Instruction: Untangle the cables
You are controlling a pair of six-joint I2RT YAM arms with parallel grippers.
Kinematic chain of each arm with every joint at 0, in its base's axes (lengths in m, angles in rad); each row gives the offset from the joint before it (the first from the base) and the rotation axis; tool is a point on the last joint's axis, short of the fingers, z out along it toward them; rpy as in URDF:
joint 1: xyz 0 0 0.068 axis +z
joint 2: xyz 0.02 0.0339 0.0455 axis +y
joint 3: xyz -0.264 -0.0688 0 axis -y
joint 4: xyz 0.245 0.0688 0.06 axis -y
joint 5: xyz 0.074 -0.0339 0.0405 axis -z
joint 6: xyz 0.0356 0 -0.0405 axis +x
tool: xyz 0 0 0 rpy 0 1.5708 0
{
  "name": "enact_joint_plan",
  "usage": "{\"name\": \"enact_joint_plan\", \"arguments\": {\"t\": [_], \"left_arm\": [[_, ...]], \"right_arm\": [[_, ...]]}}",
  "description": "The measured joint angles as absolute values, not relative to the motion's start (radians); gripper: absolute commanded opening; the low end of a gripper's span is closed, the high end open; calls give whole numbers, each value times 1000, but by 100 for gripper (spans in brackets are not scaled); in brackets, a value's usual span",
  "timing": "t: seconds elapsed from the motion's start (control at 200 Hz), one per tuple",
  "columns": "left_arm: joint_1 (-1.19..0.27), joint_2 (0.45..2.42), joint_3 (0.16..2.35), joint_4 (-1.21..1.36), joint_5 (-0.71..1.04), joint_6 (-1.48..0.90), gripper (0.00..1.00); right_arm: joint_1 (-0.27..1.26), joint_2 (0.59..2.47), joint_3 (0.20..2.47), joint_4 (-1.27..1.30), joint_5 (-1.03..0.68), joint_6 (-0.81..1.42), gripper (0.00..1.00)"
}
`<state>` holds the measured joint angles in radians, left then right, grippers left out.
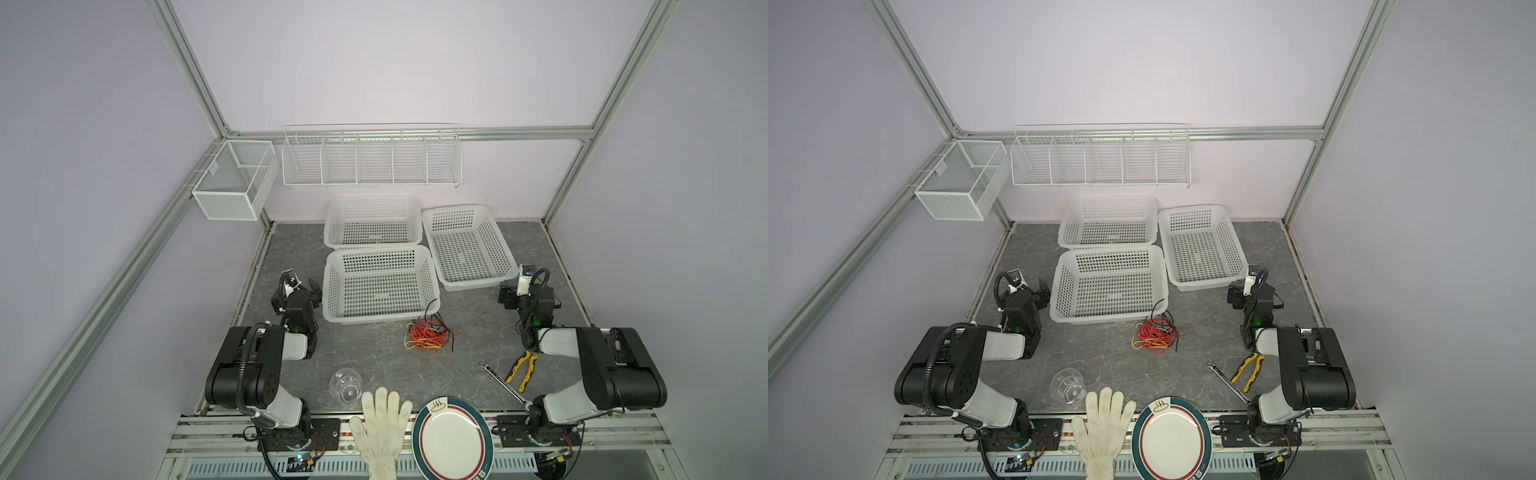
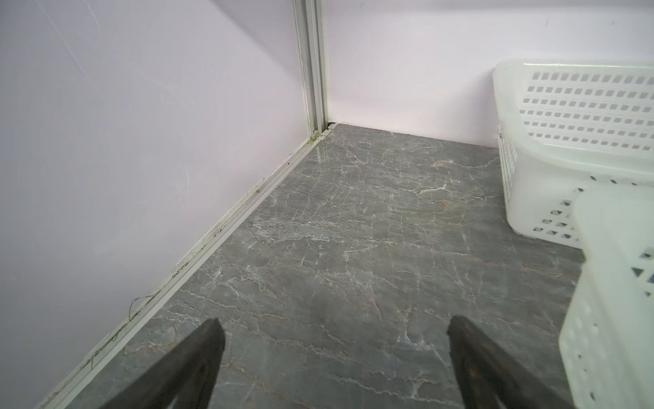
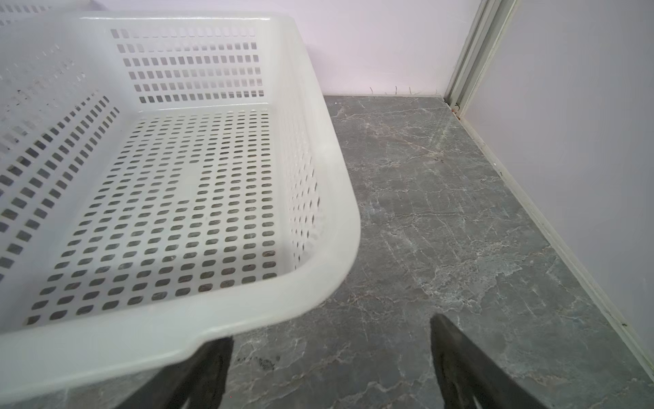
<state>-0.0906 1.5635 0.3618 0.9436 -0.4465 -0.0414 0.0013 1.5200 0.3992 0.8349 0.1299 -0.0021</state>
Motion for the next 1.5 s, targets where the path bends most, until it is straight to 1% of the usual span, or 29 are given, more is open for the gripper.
{"name": "enact_joint_plan", "arguments": {"t": [1.31, 1.4, 1.5], "left_arm": [[-91, 1563, 355, 963, -447, -41, 99], [-92, 1541, 315, 996, -443, -41, 99], [-92, 1464, 287, 973, -447, -44, 99]], "right_arm": [[2, 1518, 400, 826, 131, -2, 88], [6, 1509, 406, 789, 136, -2, 88], [14, 1480, 422, 728, 146, -2, 88]]}}
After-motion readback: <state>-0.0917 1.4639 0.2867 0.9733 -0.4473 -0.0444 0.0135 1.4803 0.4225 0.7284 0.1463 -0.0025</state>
